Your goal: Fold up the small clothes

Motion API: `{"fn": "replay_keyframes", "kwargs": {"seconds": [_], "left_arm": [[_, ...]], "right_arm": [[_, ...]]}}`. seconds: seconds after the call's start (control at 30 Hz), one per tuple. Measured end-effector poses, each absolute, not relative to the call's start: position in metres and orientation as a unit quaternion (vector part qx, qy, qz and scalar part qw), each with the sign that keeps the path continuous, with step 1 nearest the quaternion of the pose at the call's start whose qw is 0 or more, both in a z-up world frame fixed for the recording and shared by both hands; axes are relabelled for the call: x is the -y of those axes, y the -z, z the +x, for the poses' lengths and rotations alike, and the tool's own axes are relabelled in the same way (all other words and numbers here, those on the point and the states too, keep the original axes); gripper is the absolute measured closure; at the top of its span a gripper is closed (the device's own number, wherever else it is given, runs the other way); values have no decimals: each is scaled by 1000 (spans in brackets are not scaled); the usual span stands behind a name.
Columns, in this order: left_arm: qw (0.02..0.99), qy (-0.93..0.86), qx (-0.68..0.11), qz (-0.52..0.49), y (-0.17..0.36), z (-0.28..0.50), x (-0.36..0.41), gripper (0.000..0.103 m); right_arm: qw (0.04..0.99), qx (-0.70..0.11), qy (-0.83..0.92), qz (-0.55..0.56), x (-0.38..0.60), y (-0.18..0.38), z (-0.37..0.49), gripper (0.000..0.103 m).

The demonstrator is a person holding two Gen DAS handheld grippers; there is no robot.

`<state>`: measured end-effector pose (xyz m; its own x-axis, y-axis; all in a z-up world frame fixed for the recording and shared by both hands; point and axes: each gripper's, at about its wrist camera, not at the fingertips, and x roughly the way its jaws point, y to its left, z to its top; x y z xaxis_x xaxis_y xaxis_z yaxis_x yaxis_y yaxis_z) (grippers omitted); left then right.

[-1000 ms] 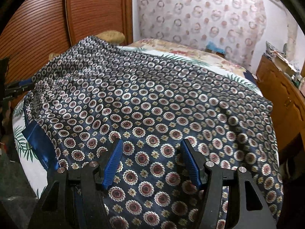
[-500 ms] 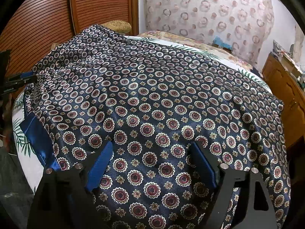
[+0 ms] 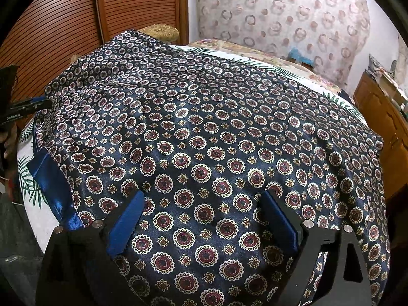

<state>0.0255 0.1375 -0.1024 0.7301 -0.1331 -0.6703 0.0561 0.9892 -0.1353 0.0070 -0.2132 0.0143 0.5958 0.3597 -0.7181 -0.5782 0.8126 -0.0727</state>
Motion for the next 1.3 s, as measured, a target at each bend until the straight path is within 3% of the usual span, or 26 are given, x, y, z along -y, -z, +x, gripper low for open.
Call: {"fn": "replay_keyframes", "kwargs": {"seconds": [0.13, 0.23, 0.27, 0.3, 0.67, 1.3], "left_arm": [[922, 46, -379, -60, 107, 33, -139, 66], [921, 53, -381, -64, 108, 35, -138, 78], [920, 61, -381, -67, 108, 35, -138, 88], [921, 65, -378, -69, 106, 34, -137, 93], [952, 108, -286, -37, 43, 25, -95, 97], [949, 213, -234, 18, -7, 63, -1, 97]], "right_arm": [[880, -362, -267, -151, 214, -14, 7, 9], [880, -362, -267, -151, 214, -14, 7, 9], [880, -362, -267, -151, 213, -14, 7, 9], [880, -362, -267, -151, 214, -14, 7, 9], [881, -362, -265, -151, 215, -14, 7, 9], [888, -356, -266, -119, 237, -31, 2, 9]]}}
